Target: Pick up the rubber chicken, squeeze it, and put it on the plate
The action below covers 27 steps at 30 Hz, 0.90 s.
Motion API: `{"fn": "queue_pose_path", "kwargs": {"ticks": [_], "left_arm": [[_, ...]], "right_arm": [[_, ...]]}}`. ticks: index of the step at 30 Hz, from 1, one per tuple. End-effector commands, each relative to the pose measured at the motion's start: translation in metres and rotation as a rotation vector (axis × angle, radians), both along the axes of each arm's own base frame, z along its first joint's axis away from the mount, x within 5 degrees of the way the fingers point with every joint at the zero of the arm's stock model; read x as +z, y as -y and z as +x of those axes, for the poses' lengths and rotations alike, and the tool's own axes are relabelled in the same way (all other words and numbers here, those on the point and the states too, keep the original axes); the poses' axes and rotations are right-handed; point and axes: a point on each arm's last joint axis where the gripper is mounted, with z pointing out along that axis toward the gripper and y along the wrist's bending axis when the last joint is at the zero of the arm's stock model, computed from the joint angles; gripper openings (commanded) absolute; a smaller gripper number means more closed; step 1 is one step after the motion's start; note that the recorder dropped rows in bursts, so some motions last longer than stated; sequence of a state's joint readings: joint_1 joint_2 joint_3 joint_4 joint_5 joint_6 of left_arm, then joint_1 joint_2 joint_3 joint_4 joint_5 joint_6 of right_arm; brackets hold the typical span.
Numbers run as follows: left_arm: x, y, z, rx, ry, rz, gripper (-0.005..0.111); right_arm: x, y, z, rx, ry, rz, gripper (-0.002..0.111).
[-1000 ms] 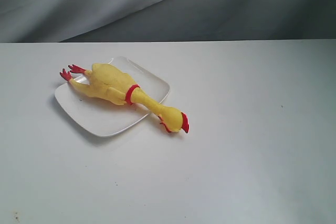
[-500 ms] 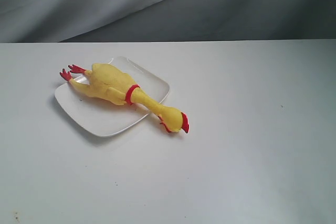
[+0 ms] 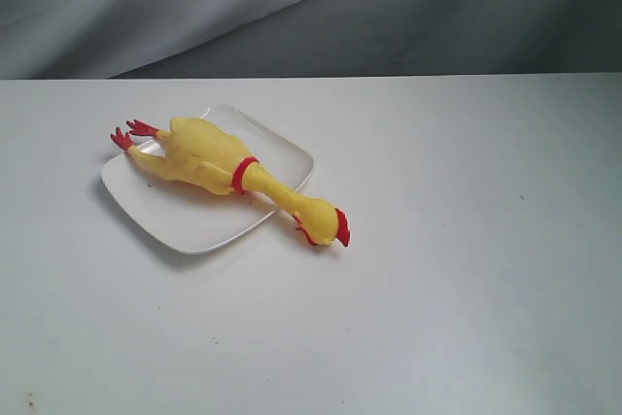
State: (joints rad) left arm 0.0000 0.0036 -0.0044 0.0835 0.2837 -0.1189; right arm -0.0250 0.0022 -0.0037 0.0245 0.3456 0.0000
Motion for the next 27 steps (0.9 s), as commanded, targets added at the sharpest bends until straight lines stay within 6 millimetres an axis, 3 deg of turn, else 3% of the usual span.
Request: {"fn": "queue_pose_path", "kwargs": {"ticks": [1, 27], "left_arm": [[-0.0013, 0.0001, -0.0001, 0.002, 0.0, -0.018, 0.0], [-0.0013, 0.0001, -0.0001, 0.002, -0.001, -0.015, 0.0]], "right_arm": [[-0.0009, 0.0007, 0.0, -0.007, 0.001, -0.017, 0.0], [-0.0009, 0.0007, 0.0, -0.007, 0.001, -0.017, 0.0]]}}
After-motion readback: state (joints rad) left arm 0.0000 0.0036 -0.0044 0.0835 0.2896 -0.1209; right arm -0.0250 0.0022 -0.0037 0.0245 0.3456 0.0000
